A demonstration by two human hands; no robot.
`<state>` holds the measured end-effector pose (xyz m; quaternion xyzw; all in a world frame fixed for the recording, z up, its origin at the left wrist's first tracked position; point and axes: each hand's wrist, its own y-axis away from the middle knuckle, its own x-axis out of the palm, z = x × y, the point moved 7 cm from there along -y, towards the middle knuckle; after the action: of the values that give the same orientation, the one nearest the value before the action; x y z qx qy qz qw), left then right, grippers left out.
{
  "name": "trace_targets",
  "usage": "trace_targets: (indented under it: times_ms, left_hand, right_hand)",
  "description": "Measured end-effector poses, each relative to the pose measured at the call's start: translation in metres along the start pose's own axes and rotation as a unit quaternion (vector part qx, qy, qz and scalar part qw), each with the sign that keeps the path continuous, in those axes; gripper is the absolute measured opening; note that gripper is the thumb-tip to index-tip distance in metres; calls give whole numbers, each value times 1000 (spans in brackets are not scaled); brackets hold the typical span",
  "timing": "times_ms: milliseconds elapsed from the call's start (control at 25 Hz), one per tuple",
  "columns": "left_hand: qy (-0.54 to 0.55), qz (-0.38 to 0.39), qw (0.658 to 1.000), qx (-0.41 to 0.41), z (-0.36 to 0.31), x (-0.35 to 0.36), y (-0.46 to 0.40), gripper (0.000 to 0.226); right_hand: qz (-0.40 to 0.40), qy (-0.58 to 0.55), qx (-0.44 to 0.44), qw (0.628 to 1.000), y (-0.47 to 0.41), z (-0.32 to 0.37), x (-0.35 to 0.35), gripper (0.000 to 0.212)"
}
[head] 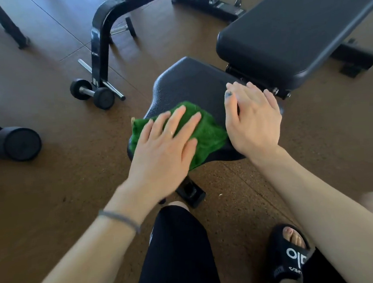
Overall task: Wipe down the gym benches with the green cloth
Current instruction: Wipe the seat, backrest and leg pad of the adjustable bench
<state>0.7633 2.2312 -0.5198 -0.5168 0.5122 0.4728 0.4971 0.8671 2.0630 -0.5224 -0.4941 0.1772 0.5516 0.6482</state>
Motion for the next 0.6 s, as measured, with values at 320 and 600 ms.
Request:
trace_targets:
  times_ms: [320, 600]
  left_hand:
    - [78, 26, 984, -160, 41, -8, -31, 54]
    - [212, 32, 941, -262, 85, 6, -73, 56]
  right_hand:
    - [14, -4, -2, 1000, 2, -1, 0, 57]
    - [6, 4, -12, 1000, 2, 1, 0, 57]
